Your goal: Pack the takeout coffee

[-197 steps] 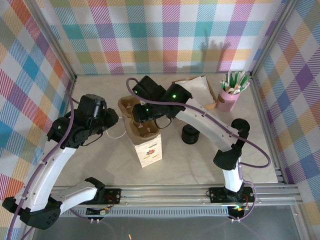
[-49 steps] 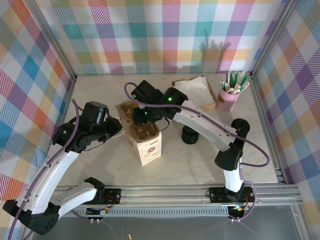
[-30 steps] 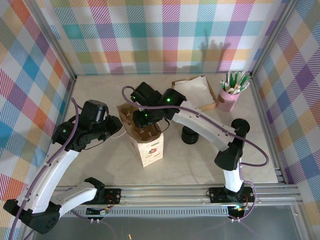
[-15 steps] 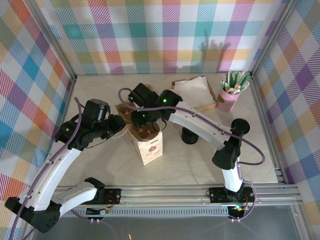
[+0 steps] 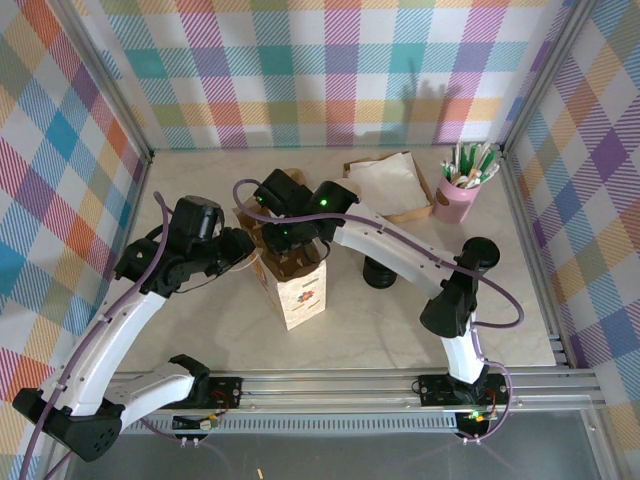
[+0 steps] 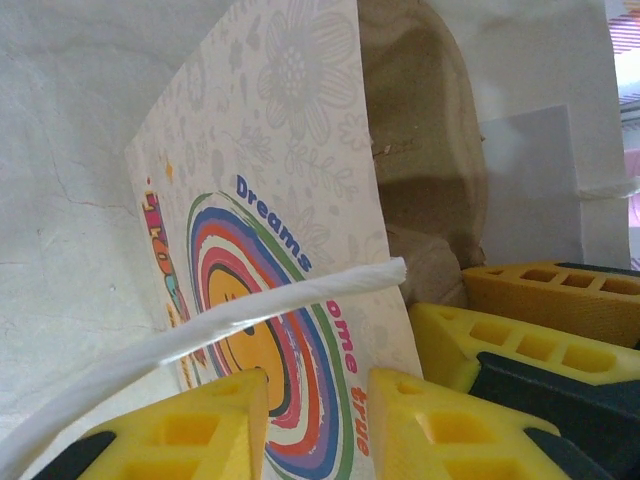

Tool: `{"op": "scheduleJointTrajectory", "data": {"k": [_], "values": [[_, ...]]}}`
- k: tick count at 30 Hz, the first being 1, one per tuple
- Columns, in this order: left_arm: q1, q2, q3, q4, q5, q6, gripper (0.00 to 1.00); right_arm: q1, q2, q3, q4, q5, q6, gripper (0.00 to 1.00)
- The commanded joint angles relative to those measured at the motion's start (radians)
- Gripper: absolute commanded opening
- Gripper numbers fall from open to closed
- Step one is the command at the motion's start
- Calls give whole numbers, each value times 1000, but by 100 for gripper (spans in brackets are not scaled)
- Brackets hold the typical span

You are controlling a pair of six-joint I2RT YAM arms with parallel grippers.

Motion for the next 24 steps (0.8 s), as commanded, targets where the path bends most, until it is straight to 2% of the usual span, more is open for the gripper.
{"op": "scheduleJointTrajectory", "data": {"k": [1,17,24], "values": [[10,8,-2,34,40,0,32,4,30,-13,17,14,-31,29],[22,-87,-29,51,-7,-12,37,7,33,-33,6,32,-27,29],[25,-71,-62,118,40,-33,37,12,28,-59,18,36,-19,29]]}}
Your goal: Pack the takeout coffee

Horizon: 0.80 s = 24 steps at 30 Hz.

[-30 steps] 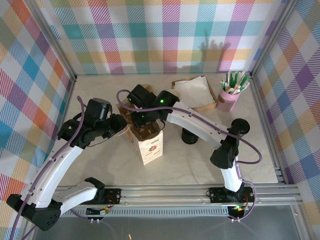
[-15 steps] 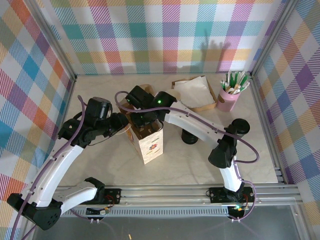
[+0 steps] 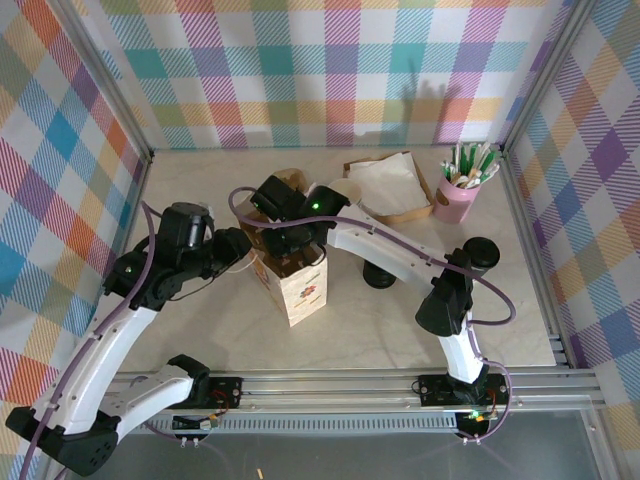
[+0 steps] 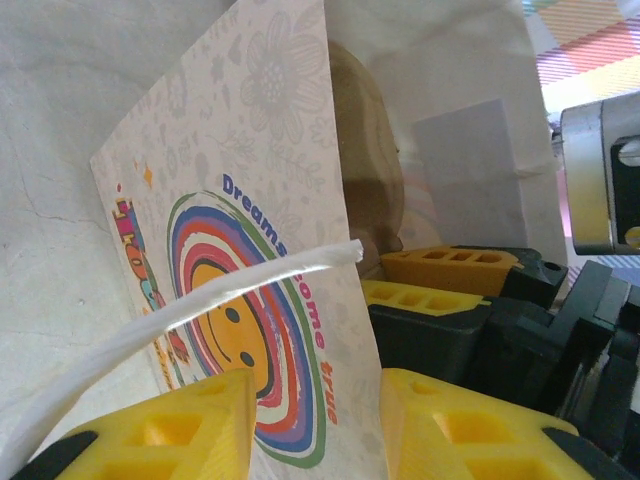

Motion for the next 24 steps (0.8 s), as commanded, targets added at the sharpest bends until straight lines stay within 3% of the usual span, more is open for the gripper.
{"op": "scheduleJointTrajectory", "data": {"k": [1,24], "values": [[13,11,-15,58,30,-17,37,11,0,-24,1,6,2,29],[18,-14,-35,83,31,-23,38,16,88,44,-54,9,1,29]]}}
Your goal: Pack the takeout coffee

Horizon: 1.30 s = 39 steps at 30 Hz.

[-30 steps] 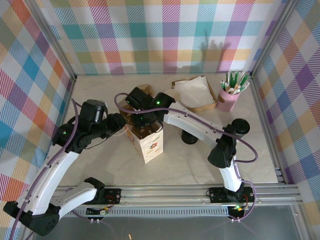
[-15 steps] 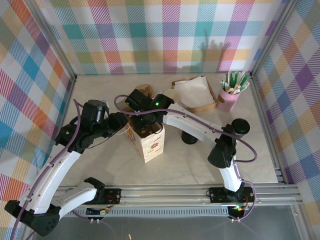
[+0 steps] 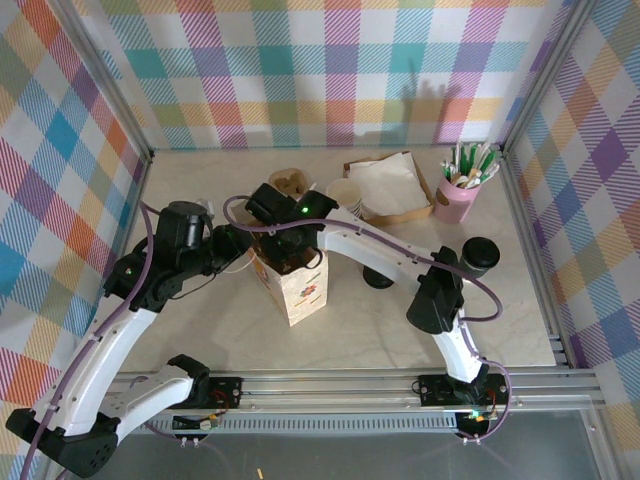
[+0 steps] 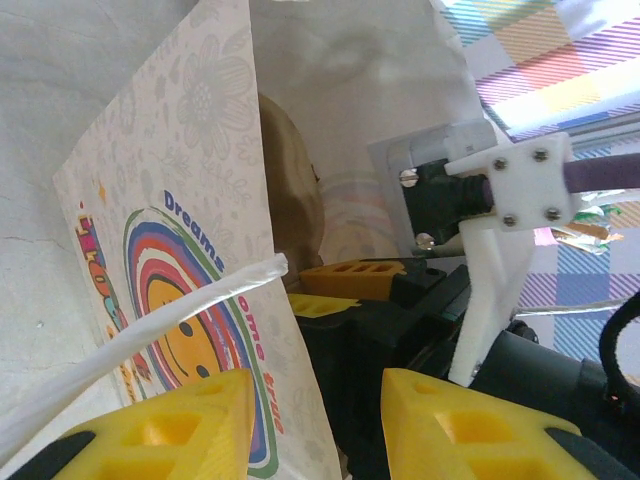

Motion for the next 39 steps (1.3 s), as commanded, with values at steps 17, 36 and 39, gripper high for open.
{"op": "scheduleJointTrajectory", "data": {"k": [17,36,39], "values": [[14,53,-23,-2,24,38,26,14,53,234,-173,-16,22,29],[14,38,-40,16,30,30,0,55,133,298,-245,147,-236,29],[14,38,-35,14,30,30,0,55,127,299,-250,193,-274,29]]}}
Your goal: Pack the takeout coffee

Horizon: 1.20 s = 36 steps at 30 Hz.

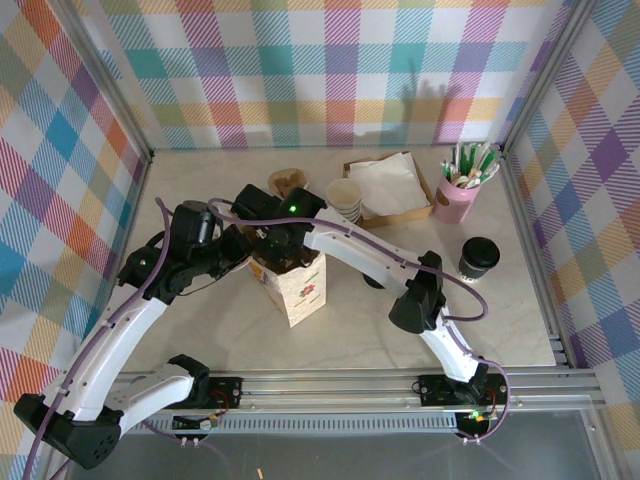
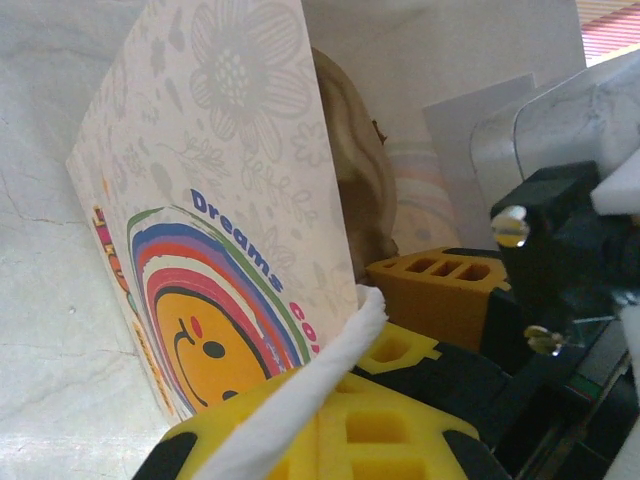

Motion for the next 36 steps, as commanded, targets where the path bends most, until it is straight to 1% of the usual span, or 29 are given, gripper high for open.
{"op": "scheduleJointTrajectory", "data": {"k": [1,3,10,18,23,27,36], "values": [[12,-13,3,17,22,-1,0,10,10,26,-51,78,-96,29],[12,-13,6,15,22,-1,0,11,4,8,-45,87,-106,29],[12,-7,16,9,17,-2,0,14,11,-37,-39,59,-113,29],[12,-8,21,2,22,-1,0,12,17,-56,-45,28,-83,29],[12,-15,15,6,13,-17,0,10,6,-86,-35,-18,-34,29],[13,-21,12,19,32,-30,0,-1,0,-119,-19,-60,19,29],[13,-54,0,-39,36,-21,0,-27,-1,-155,16,-157,87,29]]}}
